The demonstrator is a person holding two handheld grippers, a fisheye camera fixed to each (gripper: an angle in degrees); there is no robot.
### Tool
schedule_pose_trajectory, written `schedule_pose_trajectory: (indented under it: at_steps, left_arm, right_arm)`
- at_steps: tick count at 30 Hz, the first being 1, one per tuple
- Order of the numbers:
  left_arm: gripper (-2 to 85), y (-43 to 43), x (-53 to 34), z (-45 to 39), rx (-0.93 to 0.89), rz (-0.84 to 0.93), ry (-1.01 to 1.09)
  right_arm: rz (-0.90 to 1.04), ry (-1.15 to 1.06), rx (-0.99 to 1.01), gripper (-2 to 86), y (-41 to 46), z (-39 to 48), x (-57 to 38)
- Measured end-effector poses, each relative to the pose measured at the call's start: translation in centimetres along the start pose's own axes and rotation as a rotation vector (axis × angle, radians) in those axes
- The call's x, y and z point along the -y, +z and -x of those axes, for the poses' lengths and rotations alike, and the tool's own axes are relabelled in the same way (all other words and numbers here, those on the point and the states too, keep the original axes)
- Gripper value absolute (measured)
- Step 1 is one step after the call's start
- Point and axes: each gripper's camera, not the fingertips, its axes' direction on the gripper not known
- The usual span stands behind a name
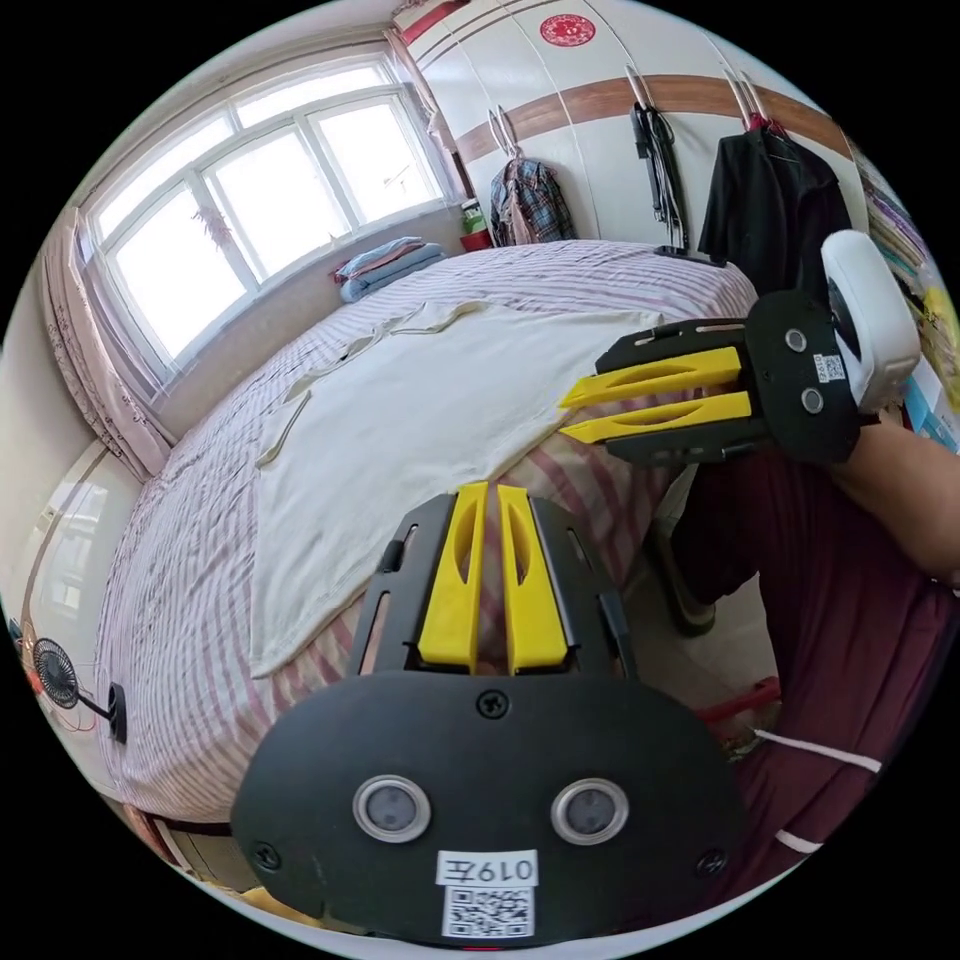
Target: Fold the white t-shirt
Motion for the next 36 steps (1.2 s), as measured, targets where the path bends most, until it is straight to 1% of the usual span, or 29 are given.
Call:
schedule_pose_trajectory:
  at_steps: [3,6,8,11,18,22,26,28,36]
  left_arm:
    - [2.8,-0.4,-0.7,1.4,0.033,0.003,-0.018]
    - [4.5,-0.5,-1.2,3.8,-0.085,-0.015,-0.07]
    - [6.6,-0.3,-1.0,5.3,-0.116,0.016,-0.098]
    - [7.3,0.4,-1.1,6.5,-0.138,0.068,-0.097]
    - [6.0,1.3,-1.0,6.0,-0.031,0.107,0.01]
    - [3.8,1.7,-1.0,5.8,0.026,0.122,0.046]
    - [1.9,1.7,-1.2,6.4,0.022,0.116,0.014]
    - [1.5,1.6,-1.5,6.7,0.027,0.112,0.011]
    - [0.7,0.9,-2.8,7.9,0.027,0.089,0.036]
  right_arm:
    - [0.012,0.068,-0.029,5.9,-0.3,-1.2,-0.4]
    - [0.054,0.11,-0.021,7.3,0.0,-2.1,-0.7]
    - [0.056,0.117,-0.031,7.5,0.0,-2.3,-0.8]
    - [0.079,0.132,-0.025,7.4,0.2,-2.6,-0.9]
    - [0.11,0.166,0.009,6.9,0.9,-3.8,-1.0]
    - [0.118,0.16,0.007,6.0,1.2,-4.0,-0.8]
    - [0.122,0.165,0.011,4.9,1.3,-4.4,-0.9]
    - [0.124,0.16,0.003,2.6,1.3,-4.5,-1.0]
    - [0.106,0.162,0.031,-0.6,0.6,-5.9,-1.7]
